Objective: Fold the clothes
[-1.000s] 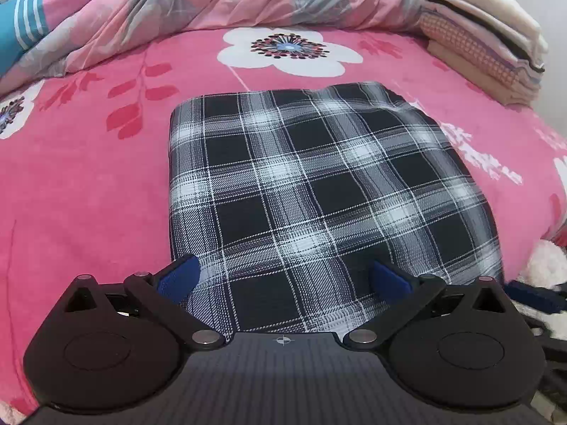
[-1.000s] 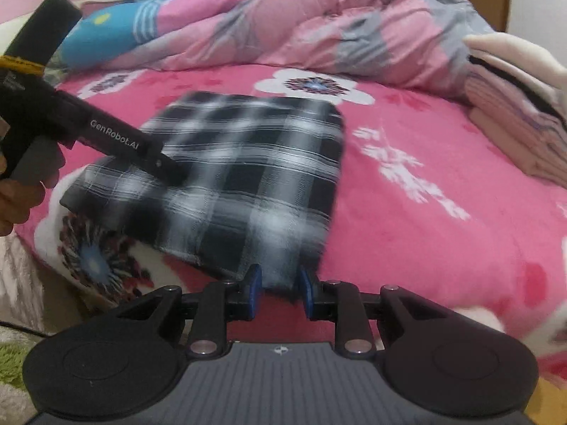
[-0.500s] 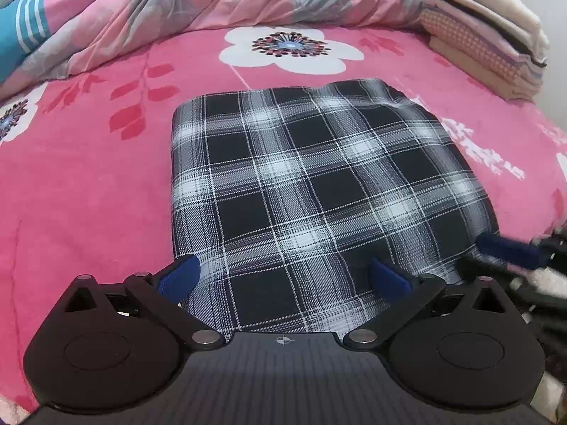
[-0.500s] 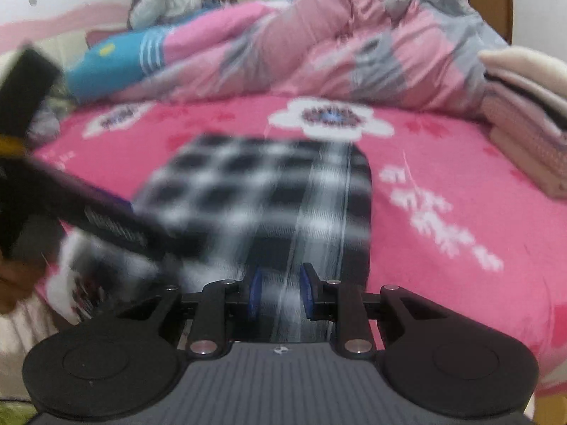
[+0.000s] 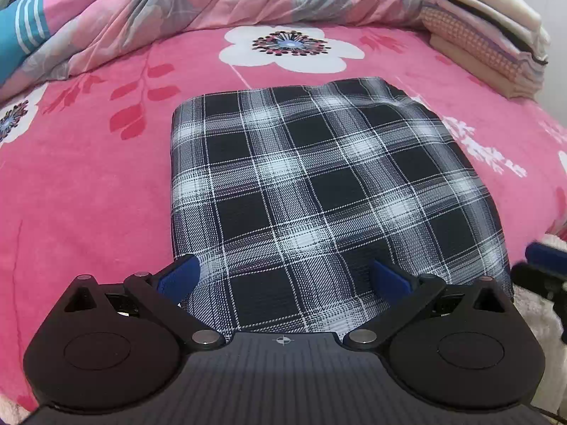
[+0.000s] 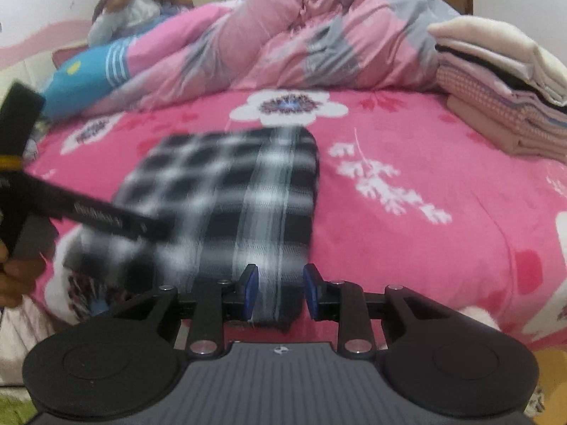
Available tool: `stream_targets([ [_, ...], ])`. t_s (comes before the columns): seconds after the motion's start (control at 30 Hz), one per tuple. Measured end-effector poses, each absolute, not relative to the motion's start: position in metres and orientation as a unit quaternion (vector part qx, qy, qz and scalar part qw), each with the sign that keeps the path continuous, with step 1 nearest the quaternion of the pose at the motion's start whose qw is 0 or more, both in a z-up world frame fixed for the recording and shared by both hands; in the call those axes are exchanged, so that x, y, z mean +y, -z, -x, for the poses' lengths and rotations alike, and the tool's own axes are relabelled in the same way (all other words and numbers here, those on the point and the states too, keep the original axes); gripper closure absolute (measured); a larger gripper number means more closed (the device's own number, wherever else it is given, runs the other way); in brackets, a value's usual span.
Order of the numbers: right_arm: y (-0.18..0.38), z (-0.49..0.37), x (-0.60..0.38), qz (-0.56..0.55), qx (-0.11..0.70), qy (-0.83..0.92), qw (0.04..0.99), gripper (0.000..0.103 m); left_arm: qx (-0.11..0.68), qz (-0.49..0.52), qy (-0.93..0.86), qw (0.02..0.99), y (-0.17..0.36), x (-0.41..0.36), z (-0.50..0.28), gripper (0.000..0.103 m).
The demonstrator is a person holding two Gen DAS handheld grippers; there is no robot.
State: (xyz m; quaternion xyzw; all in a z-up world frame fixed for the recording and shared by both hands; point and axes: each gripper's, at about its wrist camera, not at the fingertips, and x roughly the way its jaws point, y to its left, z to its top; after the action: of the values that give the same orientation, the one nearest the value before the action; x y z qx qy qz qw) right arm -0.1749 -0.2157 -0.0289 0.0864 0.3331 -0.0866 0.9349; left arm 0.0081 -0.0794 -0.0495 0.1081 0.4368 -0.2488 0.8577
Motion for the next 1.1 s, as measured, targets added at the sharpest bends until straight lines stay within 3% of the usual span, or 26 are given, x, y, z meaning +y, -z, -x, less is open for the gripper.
stream_targets([
  [0.2, 0.022, 0.164, -0.216, -0.103, 0.313, 0.071, 0.942, 0.071, 0.413, -0.124, 0.303, 0.850, 0.050, -0.046, 0.027, 0.000],
  [0.37, 0.025, 0.165, -0.219, -0.117, 0.316, 0.067, 0.939, 0.071, 0.496, -0.118, 0.365, 0.779, 0.084, 0.006, 0.069, 0.002],
  [0.53, 0.032, 0.170, -0.228, -0.167, 0.316, 0.061, 0.932, 0.070, 0.453, -0.067, 0.328, 0.826, 0.069, 0.030, 0.069, 0.003],
  [0.7, 0.034, 0.180, -0.250, -0.249, 0.296, 0.069, 0.920, 0.058, 0.394, -0.017, 0.313, 0.864, 0.047, 0.026, 0.049, 0.003],
  [0.8, 0.032, 0.195, -0.267, -0.288, 0.270, 0.088, 0.914, 0.037, 0.385, -0.009, 0.317, 0.867, 0.044, 0.018, 0.039, 0.003],
  [0.9, 0.033, 0.209, -0.279, -0.313, 0.247, 0.093, 0.912, 0.034, 0.398, 0.011, 0.318, 0.860, 0.053, 0.016, 0.027, 0.009],
  [1.0, 0.038, 0.215, -0.285, -0.322, 0.243, 0.092, 0.910, 0.034, 0.419, 0.034, 0.303, 0.855, 0.063, 0.020, 0.018, 0.030],
  [1.1, 0.037, 0.206, -0.282, -0.317, 0.241, 0.068, 0.915, 0.034, 0.421, 0.063, 0.290, 0.857, 0.067, 0.029, 0.014, 0.037],
])
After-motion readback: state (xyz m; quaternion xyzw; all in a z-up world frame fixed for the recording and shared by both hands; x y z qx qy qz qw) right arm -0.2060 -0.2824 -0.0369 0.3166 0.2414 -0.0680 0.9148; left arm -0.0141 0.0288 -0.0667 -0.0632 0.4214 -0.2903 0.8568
